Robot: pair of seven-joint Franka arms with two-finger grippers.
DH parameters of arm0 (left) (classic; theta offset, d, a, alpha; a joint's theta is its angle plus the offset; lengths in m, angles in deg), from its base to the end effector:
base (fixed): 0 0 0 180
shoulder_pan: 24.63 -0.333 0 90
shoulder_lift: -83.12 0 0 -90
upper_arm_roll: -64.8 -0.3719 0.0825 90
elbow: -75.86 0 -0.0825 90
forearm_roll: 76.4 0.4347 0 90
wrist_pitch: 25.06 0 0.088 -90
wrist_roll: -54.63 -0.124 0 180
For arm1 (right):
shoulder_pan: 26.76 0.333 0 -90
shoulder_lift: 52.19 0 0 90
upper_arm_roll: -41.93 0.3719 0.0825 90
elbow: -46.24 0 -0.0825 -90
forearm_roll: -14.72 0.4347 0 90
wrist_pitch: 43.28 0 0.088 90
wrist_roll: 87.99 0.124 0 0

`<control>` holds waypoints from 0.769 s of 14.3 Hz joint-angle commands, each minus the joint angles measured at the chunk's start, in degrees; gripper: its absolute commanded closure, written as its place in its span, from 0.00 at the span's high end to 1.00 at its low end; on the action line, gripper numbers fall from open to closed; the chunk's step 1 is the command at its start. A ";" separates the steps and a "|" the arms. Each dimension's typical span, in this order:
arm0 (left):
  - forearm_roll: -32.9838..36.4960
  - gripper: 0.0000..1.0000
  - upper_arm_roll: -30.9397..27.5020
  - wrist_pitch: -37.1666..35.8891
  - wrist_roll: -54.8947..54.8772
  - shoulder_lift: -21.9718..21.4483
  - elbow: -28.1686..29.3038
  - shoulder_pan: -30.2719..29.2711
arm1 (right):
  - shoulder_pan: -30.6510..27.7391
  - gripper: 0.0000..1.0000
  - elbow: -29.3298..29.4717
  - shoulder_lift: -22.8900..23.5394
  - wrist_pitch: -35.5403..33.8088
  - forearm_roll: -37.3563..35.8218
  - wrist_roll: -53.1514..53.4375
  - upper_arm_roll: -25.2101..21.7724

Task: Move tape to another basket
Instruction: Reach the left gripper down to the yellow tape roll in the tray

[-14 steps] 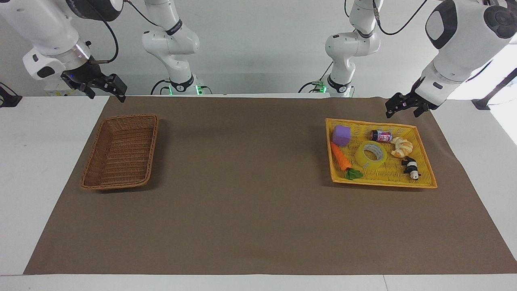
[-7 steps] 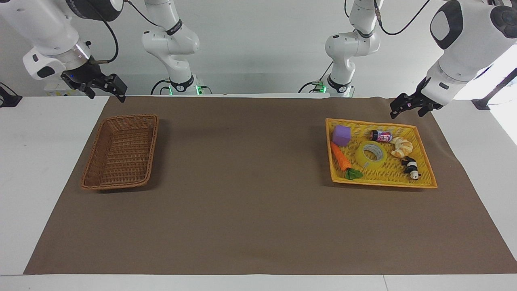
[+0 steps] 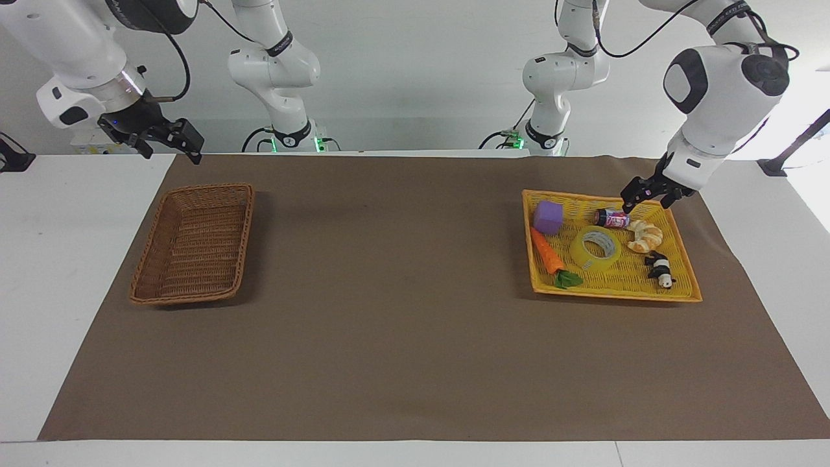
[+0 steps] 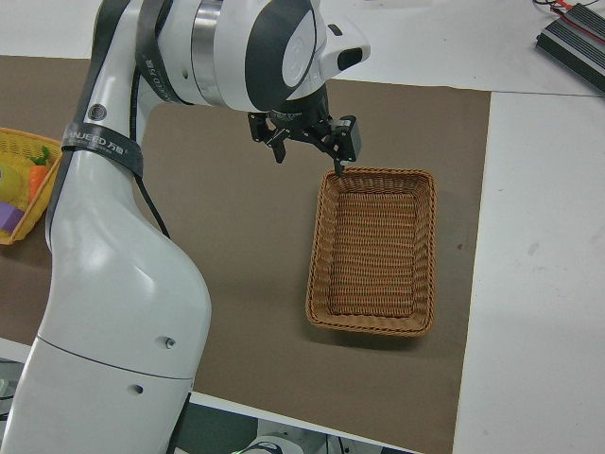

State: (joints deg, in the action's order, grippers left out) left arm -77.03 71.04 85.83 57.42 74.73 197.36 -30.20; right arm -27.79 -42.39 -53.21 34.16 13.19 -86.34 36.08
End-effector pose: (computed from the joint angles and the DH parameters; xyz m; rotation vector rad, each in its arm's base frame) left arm 0.5428 -0.0091 0.4904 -3.1334 -0.0667 0.0617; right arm 0.5669 -0.0728 0.6693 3.1036 -0.2366 -0.2786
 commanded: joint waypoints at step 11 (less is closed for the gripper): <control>0.37 0.98 0.35 22.25 -1.56 5.40 13.24 -2.34 | -0.38 1.00 -1.46 -1.26 -0.09 -0.22 -1.21 0.23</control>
State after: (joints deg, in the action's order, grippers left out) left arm -77.03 71.29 103.96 56.02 78.66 209.78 -32.69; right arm -27.79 -42.39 -53.21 34.16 13.19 -86.34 36.08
